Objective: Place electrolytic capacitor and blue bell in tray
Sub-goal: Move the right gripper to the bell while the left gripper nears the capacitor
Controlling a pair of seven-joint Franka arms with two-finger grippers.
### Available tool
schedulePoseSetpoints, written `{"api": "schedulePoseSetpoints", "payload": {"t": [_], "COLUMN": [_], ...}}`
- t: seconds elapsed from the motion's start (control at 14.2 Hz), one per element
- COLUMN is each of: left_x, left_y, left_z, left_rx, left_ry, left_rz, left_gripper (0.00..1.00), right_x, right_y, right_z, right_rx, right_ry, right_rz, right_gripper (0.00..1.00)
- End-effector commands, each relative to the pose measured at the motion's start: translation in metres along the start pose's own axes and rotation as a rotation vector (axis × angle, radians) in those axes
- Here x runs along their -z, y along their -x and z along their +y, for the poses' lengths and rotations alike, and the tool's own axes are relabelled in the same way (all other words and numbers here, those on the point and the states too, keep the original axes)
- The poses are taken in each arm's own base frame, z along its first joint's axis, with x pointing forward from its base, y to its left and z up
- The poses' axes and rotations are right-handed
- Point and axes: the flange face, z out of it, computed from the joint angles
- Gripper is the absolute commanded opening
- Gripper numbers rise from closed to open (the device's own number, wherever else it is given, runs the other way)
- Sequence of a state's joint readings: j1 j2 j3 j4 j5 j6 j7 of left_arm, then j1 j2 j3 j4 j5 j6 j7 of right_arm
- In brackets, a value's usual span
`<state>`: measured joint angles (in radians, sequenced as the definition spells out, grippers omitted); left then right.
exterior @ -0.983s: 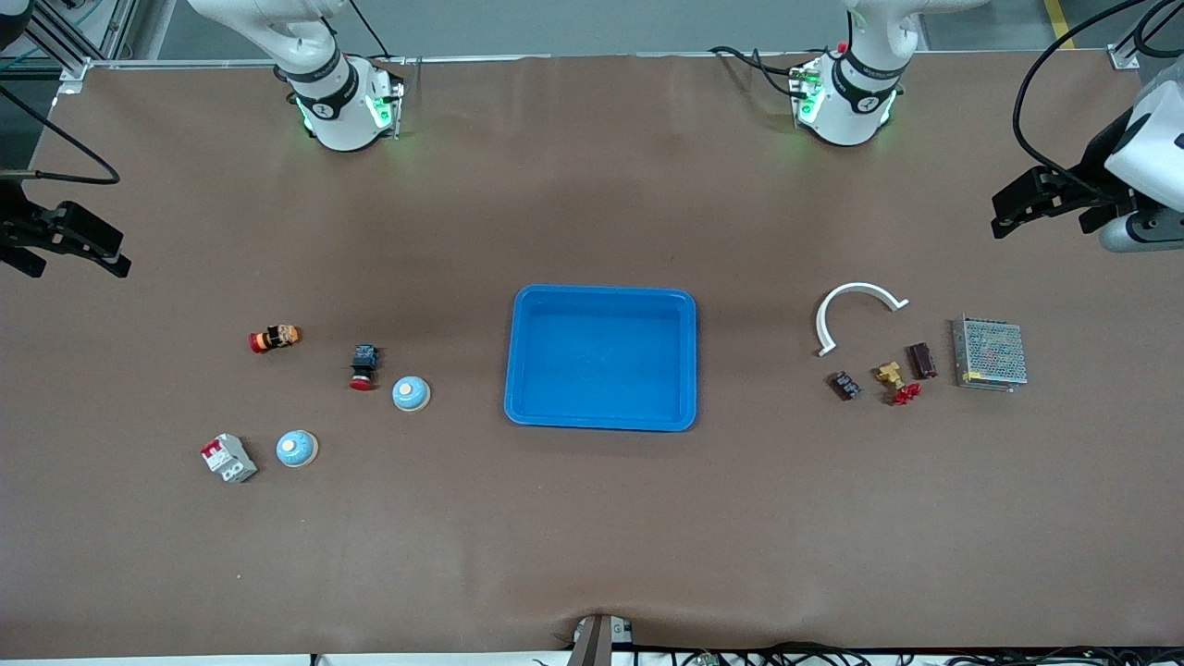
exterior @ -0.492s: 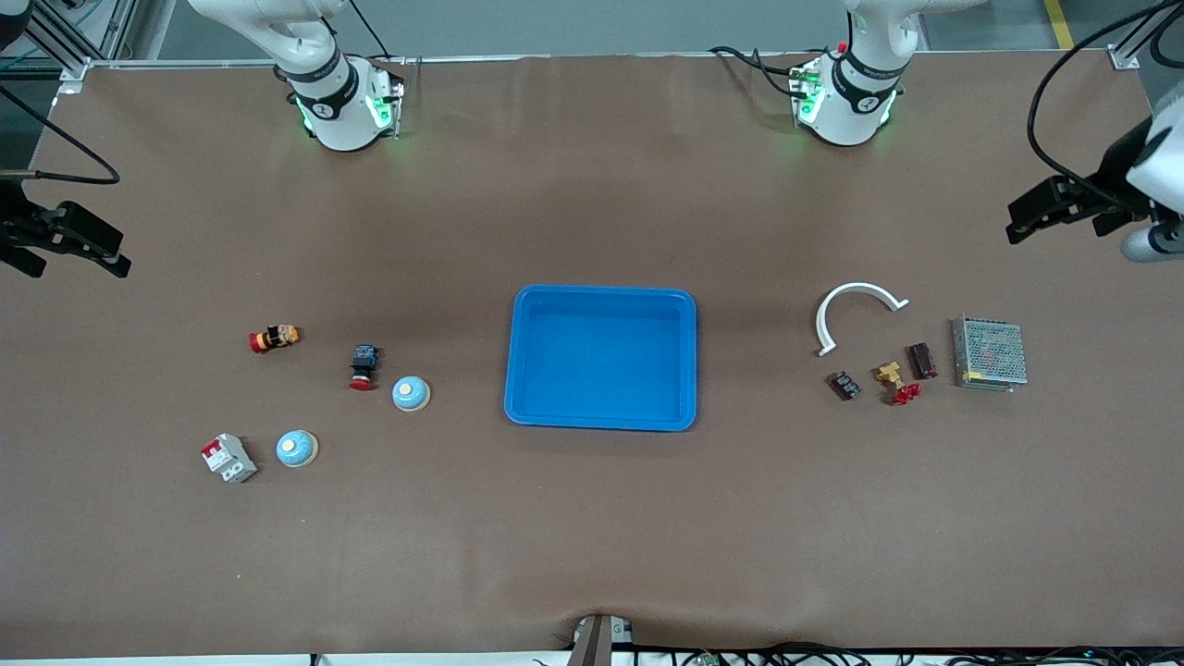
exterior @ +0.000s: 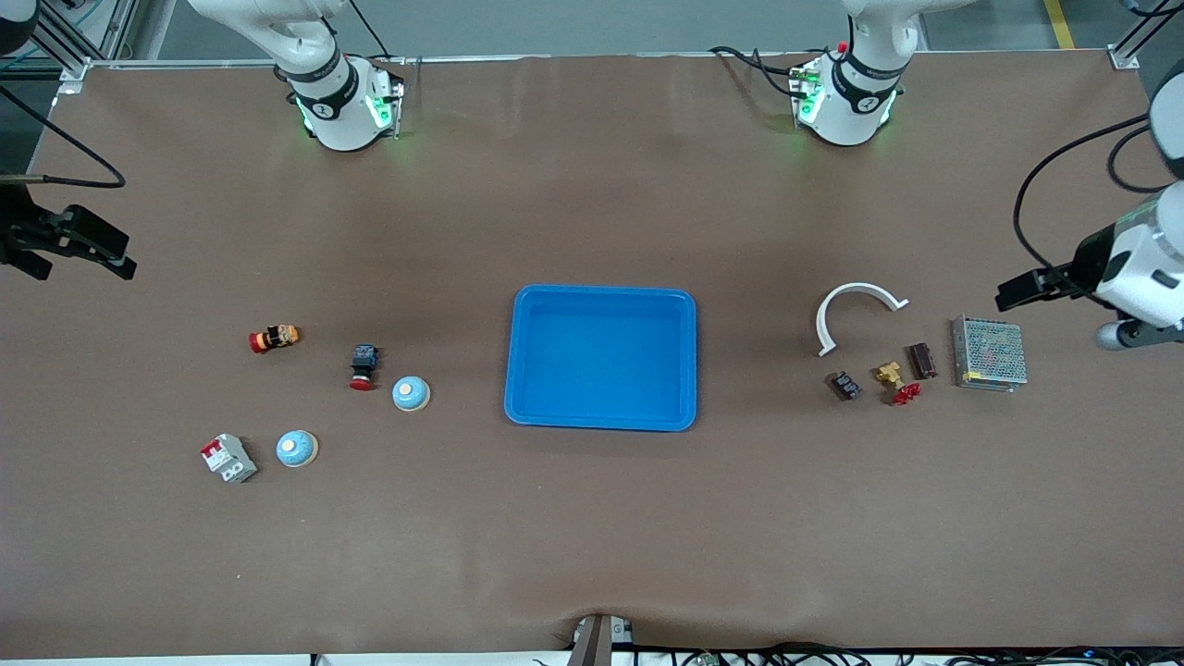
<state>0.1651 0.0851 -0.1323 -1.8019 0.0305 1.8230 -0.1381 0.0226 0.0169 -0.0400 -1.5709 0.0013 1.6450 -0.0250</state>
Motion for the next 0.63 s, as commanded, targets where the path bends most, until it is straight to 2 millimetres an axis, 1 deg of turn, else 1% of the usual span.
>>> {"api": "schedulePoseSetpoints", "payload": {"t": [0.0, 0.28, 0.35, 0.42, 0.49, 0.56], "left_x": [-0.044, -0.128, -0.147, -0.162, -0.176, -0.186], "left_y": [0.024, 0.034, 0.034, 0.033, 0.03, 0.027], "left_z": [0.001, -0.007, -0.008, -0.009, -0.01, -0.02], "left_rx": [-0.017, -0.01, -0.01, -0.009, -0.005, 0.012], "left_ry": [-0.014, 0.007, 0.011, 0.014, 0.017, 0.021], "left_rz": [0.053, 0.143, 0.137, 0.12, 0.106, 0.109], "left_gripper": [1.0, 0.99, 0.95, 0.89, 0.85, 0.82], "right_x": [-0.028, -0.076, -0.088, -0.097, -0.104, -0.112], "right_y": [-0.014, -0.037, -0.043, -0.047, -0.048, -0.05], "right_z": [-0.044, -0.095, -0.102, -0.109, -0.123, -0.132], "right_rx": [0.049, 0.115, 0.092, 0.042, 0.021, 0.008], "right_ry": [-0.012, -0.04, -0.065, -0.076, -0.076, -0.074], "right_rz": [-0.036, -0.047, -0.049, -0.048, -0.047, -0.05], "right_gripper": [1.0, 1.0, 1.0, 1.0, 1.0, 1.0]}}
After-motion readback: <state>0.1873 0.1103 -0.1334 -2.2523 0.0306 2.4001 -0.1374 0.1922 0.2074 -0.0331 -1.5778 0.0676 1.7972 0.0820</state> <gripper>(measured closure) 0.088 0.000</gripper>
